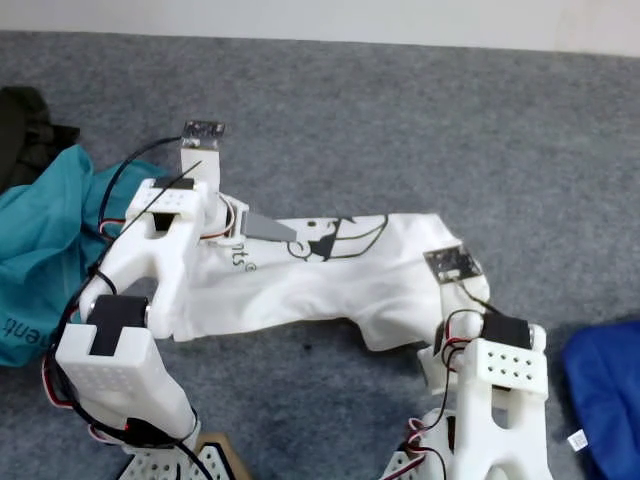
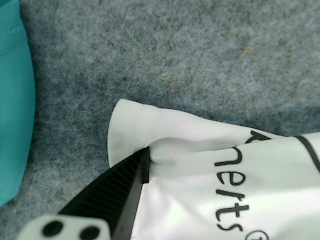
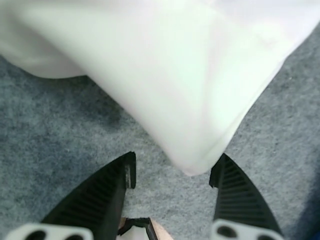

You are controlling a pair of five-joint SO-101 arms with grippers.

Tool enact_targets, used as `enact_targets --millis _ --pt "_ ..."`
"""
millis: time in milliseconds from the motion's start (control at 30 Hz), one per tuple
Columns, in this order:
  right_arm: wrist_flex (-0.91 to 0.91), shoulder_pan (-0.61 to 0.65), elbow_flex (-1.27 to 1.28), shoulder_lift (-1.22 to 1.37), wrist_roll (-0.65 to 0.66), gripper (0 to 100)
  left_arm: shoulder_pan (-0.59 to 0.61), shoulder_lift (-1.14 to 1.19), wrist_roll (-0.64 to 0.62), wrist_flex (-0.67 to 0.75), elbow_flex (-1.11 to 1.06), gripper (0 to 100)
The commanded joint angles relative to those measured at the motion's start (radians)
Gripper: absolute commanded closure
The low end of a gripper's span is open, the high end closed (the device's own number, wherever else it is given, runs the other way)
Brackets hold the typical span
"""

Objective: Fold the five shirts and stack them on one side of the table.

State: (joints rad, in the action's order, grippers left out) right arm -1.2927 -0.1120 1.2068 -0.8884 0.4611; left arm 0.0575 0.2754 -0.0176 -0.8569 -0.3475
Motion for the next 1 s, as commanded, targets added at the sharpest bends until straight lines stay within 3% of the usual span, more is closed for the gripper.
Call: enact_targets --millis 0,233,533,600,700,967 --pt "0.018 0.012 -0.008 -0.004 0.006 75.4 -0.019 -0.022 0.000 0.028 -0.002 40" --pt "0.033 0.116 -0.019 0.093 -0.026 75.4 -0.018 -0.022 0.000 0.028 -0.002 40" --pt "0.154 0.111 -0.180 0.426 -0.112 76.1 -0.015 -0.022 0.000 0.026 -0.001 40" --pt "0.176 0.110 -0.197 0.453 -0.141 82.0 -0.015 -0.022 0.000 0.026 -0.001 40" --pt "0.174 0.110 -0.220 0.456 -0.157 99.2 -0.015 -0.022 0.000 0.026 0.001 40" --pt "0.059 0.108 -0.337 0.455 -0.149 99.1 -0.018 -0.022 0.002 0.028 0.001 40"
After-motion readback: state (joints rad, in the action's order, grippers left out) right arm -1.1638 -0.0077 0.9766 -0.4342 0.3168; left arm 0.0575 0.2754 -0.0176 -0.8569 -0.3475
